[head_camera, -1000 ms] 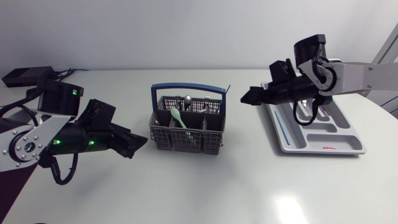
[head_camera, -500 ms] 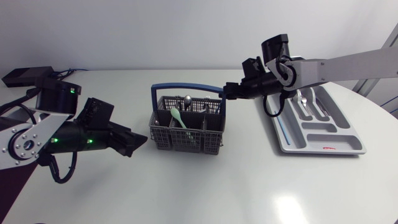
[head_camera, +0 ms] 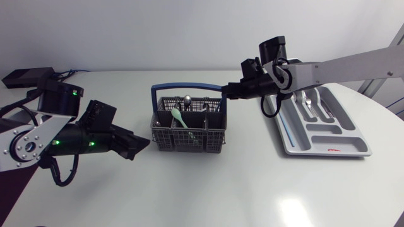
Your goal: Unload the cutlery basket into the drawer organizer.
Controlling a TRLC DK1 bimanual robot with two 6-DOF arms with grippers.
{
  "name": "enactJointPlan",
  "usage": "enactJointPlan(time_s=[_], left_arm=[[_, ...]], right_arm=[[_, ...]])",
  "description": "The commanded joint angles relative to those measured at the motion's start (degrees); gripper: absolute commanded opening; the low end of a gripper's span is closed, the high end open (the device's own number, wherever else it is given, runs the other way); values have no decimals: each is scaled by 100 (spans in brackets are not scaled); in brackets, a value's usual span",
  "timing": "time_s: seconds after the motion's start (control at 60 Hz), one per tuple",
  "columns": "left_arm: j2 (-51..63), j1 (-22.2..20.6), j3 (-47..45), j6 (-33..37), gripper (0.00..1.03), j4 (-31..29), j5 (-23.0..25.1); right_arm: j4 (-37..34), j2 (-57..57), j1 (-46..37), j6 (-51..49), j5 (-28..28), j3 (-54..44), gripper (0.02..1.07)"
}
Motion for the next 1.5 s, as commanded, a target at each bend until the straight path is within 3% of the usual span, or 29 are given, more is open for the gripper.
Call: enactJointPlan(time_s=[0.0, 0.15, 0.233, 0.483, 0.667, 0.867, 1.1, 1.233, 1.483], left_arm=[[88, 58, 113, 65, 86, -20, 82], [97, 58, 105, 65, 86, -2, 90], [106, 58, 96, 65, 86, 7, 90], [123, 76, 105, 65, 86, 60, 99], [299, 559, 228, 30, 85, 262, 99], [1020, 1104, 790, -260, 73, 420, 354], [1608, 761, 975, -234, 72, 490, 363], [1670, 339, 869, -146, 72, 508, 363], [1345, 146, 570, -23, 72, 473, 424]], right_arm=[[59, 186, 62, 165, 49, 80, 29], [77, 266, 62, 182, 40, 168, 30], [138, 274, 1, 323, -57, 186, 46], [85, 63, -342, 490, -593, 1, 50], [94, -341, -368, 446, -936, -517, 50], [85, -455, -316, 516, -1050, -640, 48], [-29, -561, -184, 543, -1349, -711, 48], [-73, -736, -96, 499, -1446, -913, 48], [-90, -1088, 133, 472, -1507, -1387, 48]])
